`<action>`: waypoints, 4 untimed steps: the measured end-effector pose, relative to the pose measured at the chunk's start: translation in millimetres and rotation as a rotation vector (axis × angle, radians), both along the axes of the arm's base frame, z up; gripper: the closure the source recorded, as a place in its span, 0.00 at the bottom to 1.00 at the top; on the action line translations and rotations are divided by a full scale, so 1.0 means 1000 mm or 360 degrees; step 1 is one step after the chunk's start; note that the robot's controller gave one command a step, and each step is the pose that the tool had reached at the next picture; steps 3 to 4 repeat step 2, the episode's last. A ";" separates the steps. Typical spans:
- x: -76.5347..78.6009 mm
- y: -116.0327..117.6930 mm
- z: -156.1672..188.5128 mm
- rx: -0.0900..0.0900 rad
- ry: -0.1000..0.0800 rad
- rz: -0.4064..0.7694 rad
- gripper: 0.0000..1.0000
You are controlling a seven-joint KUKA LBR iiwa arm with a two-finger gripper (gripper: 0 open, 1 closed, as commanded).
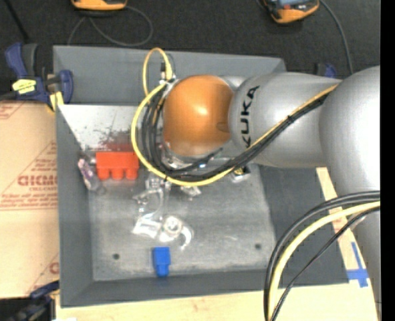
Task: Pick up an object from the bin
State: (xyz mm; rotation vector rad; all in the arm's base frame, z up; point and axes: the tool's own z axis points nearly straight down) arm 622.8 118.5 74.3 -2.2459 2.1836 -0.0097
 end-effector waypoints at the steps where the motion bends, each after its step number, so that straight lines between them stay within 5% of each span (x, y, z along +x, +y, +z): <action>1: 0.000 0.000 0.001 0.0003 0.0001 -0.0008 1.00; 2: 0.003 -0.001 0.075 -0.0001 0.0004 -0.0019 1.00; 4: 0.003 -0.001 0.075 -0.0001 0.0004 -0.0019 1.00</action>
Offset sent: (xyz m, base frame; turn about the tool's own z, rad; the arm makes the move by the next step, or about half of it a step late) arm 0.0000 0.0000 0.0000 0.0000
